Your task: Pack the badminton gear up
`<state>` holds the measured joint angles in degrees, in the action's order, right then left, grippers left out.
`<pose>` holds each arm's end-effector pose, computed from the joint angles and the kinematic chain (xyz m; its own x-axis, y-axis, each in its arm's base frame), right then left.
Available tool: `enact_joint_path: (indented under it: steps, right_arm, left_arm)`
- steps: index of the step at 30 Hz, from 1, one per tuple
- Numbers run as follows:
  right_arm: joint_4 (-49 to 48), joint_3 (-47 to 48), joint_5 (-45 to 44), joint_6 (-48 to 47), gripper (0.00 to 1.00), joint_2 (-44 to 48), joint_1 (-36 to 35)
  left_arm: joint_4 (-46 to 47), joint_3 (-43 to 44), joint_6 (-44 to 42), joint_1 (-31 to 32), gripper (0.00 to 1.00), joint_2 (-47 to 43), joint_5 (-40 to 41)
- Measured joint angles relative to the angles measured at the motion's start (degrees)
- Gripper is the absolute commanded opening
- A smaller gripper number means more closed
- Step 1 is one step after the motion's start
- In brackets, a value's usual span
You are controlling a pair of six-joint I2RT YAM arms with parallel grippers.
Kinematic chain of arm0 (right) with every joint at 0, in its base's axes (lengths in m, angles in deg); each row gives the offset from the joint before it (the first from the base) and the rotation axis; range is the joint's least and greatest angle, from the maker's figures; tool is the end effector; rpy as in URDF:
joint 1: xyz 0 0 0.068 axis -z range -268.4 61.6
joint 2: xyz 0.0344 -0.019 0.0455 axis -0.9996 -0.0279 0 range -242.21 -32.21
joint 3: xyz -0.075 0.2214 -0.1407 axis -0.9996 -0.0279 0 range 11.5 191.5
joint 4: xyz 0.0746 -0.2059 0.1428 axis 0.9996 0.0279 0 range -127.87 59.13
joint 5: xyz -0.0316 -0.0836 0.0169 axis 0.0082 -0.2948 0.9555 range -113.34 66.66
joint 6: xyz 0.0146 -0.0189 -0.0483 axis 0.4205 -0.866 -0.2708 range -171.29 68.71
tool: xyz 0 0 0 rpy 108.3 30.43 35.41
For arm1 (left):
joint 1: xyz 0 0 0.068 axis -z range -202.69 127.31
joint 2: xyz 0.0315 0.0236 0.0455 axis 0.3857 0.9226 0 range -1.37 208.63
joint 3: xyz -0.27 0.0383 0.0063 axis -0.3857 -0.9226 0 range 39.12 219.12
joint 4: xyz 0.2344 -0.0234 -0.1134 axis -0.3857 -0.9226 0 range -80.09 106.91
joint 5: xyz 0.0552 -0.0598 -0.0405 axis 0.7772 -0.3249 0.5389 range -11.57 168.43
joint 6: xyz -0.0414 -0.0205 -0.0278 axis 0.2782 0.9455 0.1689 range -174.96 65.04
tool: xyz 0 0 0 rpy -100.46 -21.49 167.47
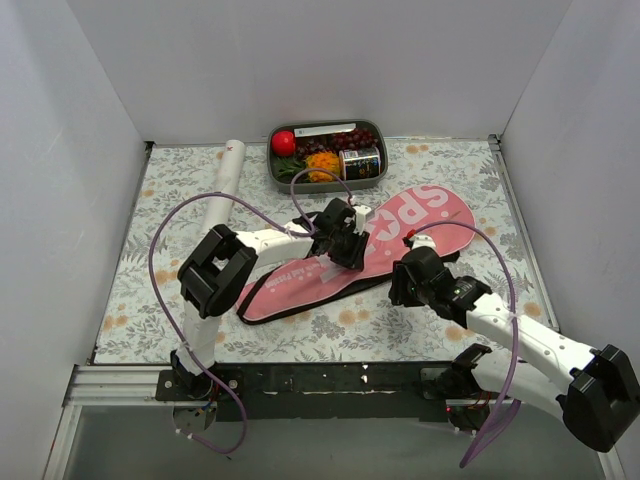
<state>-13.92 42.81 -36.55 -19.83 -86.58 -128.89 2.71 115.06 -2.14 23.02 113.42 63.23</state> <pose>0.1492 0.1166 0.2080 -0.7425 0.0341 -0.6690 -0.1479 0.9657 0.2133 0.2896 -0.3101 0.1597 -0.9753 -0.1013 -0.1963 0.0393 0.7948 -0.6056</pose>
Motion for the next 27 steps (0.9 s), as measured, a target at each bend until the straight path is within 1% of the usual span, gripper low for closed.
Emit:
enact_joint_path:
  steps: [9,16,27]
  right_arm:
    - [-1.09,-0.09,-3.58,0.02,0.48,-4.48,0.87]
    - [-7.69,-0.09,-3.76,-3.74,0.47,-12.09,3.61]
    - [-18.47,0.46,-0.48,-12.55,0.47,-18.95,6.01]
  left_arm:
    - [1.31,-0.46,-0.85,-1.53,0.31,-0.26,6.43]
    - [1.97,-1.33,-1.09,-1.57,0.30,-0.83,8.48]
    - [1.92,-1.40,-1.49,-1.57,0.30,-0.90,8.96]
